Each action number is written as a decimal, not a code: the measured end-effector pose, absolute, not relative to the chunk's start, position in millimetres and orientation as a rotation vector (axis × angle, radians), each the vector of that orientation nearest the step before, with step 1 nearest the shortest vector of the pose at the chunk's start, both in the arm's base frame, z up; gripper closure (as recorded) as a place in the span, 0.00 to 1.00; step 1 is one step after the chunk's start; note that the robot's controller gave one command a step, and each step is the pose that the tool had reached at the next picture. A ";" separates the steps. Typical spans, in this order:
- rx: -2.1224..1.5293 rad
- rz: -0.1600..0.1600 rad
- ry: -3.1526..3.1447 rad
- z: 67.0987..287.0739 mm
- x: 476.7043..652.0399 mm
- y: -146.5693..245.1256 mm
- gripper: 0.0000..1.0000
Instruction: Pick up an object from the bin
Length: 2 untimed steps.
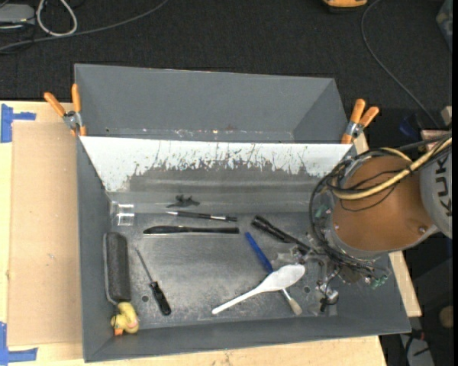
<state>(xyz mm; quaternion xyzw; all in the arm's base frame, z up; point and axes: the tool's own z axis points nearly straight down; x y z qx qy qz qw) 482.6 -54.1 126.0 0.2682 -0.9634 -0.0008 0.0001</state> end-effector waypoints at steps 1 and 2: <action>1.216 -0.004 -2.897 77.2 502.0 -72.4 0.00; 1.550 -0.003 -2.740 70.2 523.0 -18.1 1.00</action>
Offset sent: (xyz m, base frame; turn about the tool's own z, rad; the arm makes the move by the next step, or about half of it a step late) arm 0.0397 0.0342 -0.0560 -0.4892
